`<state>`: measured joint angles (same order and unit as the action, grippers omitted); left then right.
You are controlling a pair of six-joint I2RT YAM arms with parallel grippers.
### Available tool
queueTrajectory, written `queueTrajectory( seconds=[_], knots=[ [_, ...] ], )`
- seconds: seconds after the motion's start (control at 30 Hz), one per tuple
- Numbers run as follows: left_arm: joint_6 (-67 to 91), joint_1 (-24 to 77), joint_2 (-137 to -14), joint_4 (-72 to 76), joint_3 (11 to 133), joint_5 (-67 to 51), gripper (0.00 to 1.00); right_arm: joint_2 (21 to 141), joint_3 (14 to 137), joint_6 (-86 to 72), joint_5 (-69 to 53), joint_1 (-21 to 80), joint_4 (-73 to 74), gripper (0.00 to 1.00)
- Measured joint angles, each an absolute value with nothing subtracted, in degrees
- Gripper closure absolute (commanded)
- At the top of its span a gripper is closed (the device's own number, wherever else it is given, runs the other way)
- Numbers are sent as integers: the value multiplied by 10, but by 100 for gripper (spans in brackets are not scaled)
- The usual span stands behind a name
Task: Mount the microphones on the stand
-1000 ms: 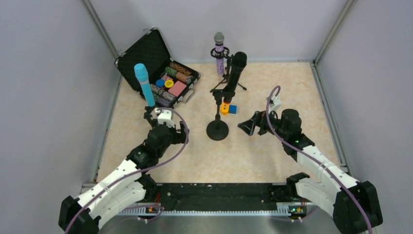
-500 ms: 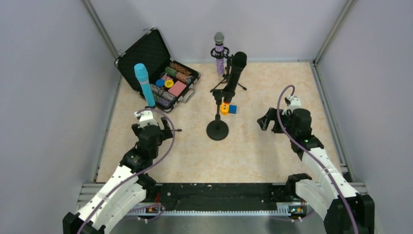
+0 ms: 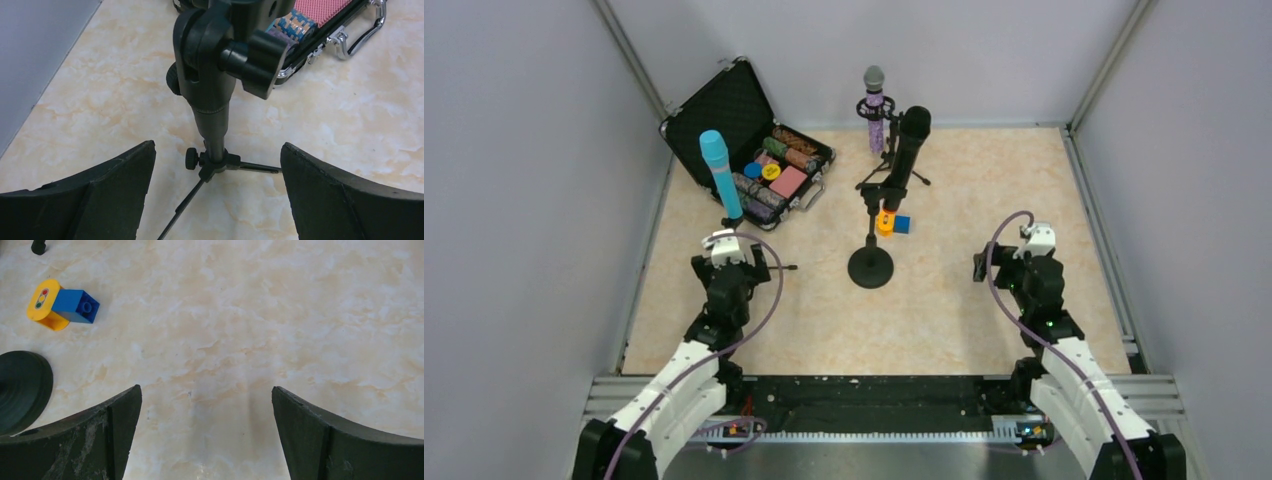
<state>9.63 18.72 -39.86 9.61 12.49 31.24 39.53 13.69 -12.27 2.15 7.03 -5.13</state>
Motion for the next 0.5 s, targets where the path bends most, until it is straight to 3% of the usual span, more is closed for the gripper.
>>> queueTrajectory(
  seconds=[0.27,0.5],
  knots=[
    [35,139,-488,293,51,258,1,308,6,-81,64,70,-202,3],
    [-18,106,-545,425,38,212,1,308,4,-66,125,69,-310,2]
  ],
)
